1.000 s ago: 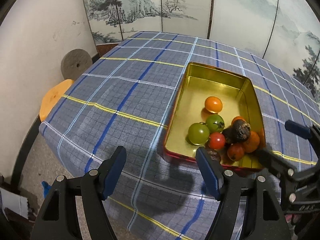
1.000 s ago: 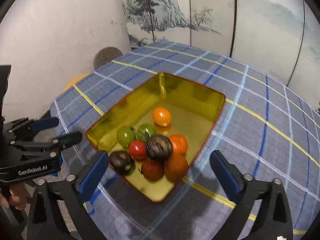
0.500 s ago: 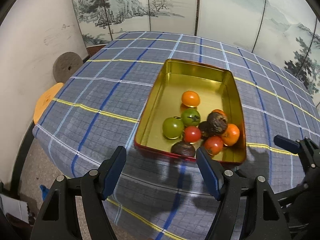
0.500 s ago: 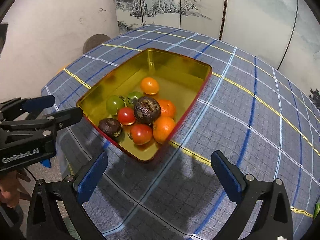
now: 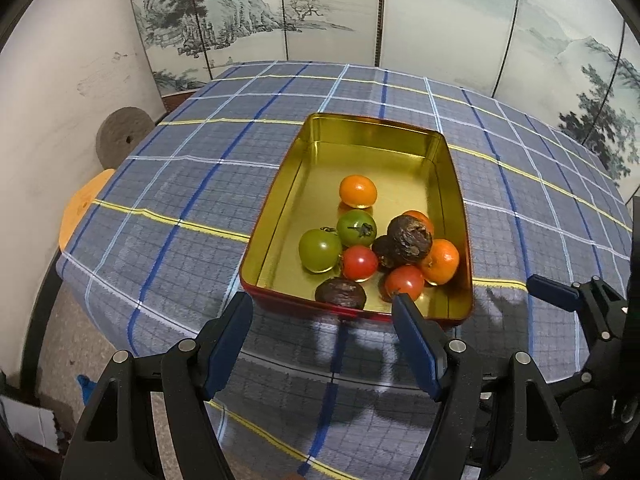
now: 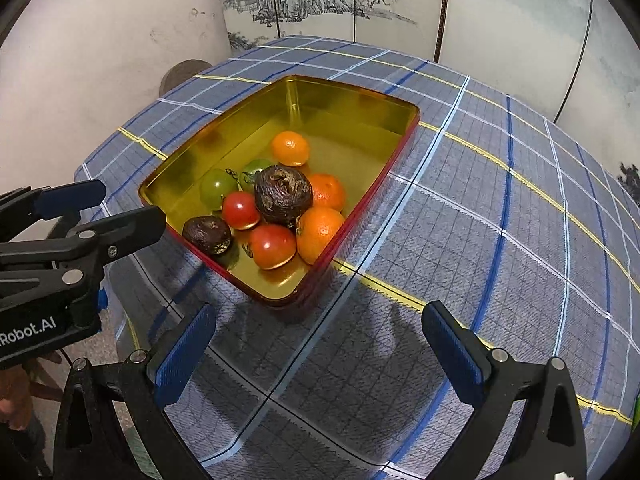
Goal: Organize fruits
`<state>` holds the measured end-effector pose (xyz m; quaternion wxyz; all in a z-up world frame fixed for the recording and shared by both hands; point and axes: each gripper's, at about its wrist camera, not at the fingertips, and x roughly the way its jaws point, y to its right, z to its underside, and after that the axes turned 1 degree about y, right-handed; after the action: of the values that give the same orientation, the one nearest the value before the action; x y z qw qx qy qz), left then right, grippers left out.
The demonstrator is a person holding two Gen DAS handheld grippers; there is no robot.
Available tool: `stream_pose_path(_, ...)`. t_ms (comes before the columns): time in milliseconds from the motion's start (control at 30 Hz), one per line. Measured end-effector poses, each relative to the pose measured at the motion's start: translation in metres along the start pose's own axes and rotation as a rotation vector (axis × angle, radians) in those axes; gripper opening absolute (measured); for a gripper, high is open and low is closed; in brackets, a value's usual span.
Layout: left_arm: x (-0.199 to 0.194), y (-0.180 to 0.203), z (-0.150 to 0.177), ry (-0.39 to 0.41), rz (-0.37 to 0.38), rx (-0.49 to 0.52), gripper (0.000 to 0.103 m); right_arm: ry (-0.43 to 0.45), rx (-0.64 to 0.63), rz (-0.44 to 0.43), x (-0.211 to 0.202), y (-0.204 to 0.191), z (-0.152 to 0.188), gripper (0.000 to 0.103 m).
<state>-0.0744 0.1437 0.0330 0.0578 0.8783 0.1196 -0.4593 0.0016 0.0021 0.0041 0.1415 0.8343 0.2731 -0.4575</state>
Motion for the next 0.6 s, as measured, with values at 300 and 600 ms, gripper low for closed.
stream_pose_path(300, 0.001, -0.001, 0.0004, 0.001, 0.001, -0.007, 0.073, -0.013, -0.013, 0.004, 0.0036, -0.0037, 0.0011, 0.102)
stream_pose_path(600, 0.0019, -0.0005, 0.0013, 0.001, 0.002, -0.005, 0.073, -0.023, -0.022, 0.002, 0.0068, -0.006, 0.0027, 0.102)
